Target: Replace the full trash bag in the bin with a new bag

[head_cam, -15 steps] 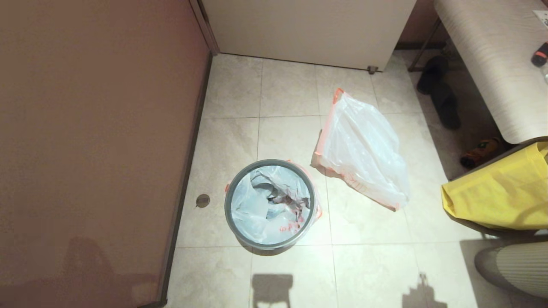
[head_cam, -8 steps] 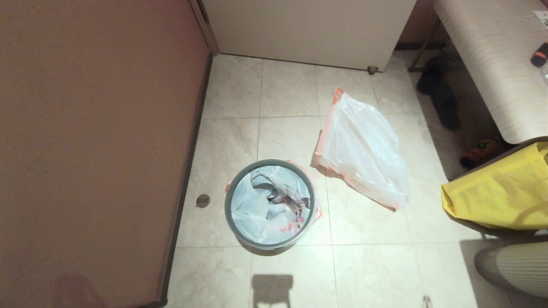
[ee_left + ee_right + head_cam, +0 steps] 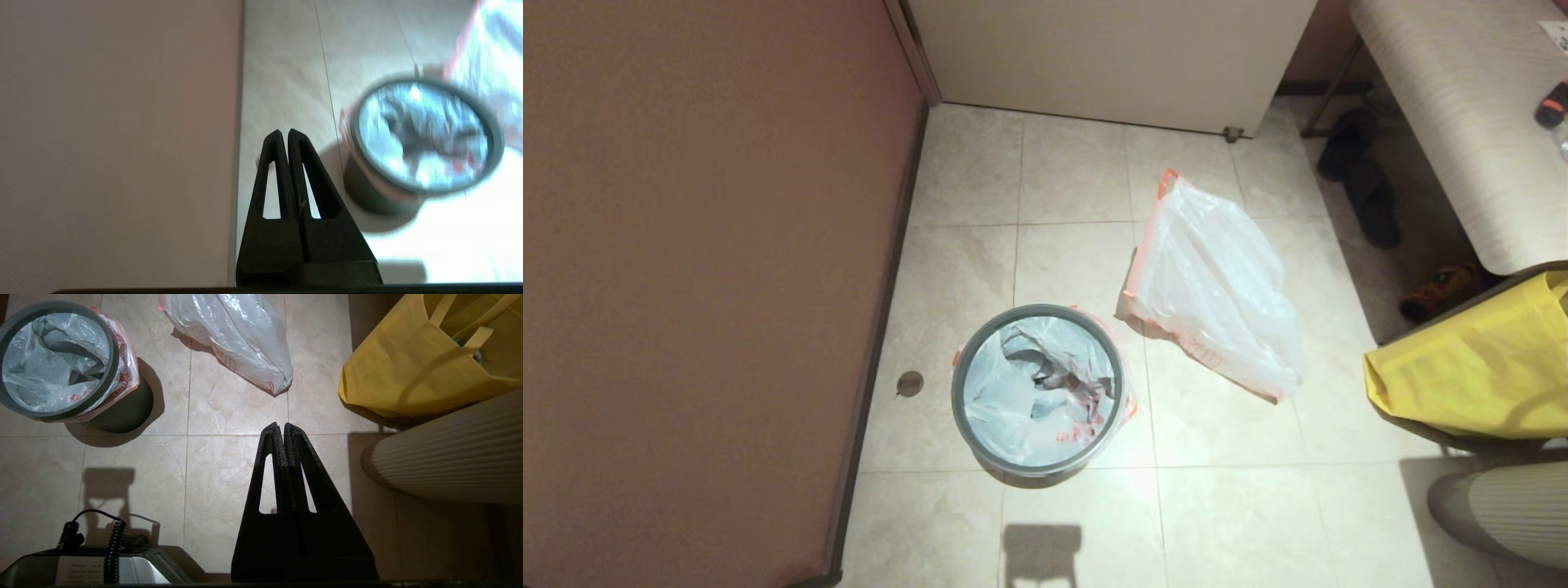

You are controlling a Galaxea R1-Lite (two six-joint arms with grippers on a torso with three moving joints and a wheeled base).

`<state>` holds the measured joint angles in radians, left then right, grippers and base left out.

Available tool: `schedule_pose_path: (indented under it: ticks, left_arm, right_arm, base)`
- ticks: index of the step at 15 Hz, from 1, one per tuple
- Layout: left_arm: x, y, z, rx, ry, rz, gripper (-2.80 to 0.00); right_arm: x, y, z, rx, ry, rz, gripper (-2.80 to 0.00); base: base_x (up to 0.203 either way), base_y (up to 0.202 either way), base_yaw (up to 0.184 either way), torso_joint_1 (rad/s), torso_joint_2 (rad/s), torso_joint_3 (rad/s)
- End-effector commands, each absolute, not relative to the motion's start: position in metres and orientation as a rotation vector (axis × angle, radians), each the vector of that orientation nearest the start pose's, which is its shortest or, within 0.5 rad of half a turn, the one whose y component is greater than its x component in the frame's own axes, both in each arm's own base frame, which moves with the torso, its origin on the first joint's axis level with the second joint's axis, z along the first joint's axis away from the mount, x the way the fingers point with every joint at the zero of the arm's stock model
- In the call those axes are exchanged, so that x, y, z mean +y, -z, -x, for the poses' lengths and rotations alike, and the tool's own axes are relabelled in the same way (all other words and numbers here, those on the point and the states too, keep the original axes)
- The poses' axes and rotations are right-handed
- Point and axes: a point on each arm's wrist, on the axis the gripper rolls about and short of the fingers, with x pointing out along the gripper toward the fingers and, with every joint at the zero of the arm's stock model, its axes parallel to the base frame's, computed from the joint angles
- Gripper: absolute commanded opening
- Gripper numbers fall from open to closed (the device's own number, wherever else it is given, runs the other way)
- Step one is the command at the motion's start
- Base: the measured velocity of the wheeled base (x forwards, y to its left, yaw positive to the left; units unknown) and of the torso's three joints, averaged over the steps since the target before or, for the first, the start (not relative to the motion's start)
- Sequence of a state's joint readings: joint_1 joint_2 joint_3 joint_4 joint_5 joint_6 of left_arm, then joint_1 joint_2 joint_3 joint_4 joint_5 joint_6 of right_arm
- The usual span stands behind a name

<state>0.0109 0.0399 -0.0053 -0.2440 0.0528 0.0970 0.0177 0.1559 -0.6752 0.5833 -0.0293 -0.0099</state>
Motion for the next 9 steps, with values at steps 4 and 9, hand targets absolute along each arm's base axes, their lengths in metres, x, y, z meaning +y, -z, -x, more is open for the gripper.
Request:
schedule_pose_path:
  ticks: [4,9]
  left_arm:
    - [0.0,-0.082,0.023,-0.068,-0.019,-0.065,-2.8]
    - [0.0,-0.076,0.023,-0.004,-0.006,-0.061,-2.8]
  right_arm:
    - [-0.001,-0.155,0.064,0.109,-0.008,0.09,-2.8]
    - [-0.001,-0.097,0.038,0.077,-0.012,0.098,-2.8]
  base:
    - [0.0,0.0,0.0,0.0,0.0,0.0]
    - [0.0,0.0,0.0,0.0,0.0,0.0]
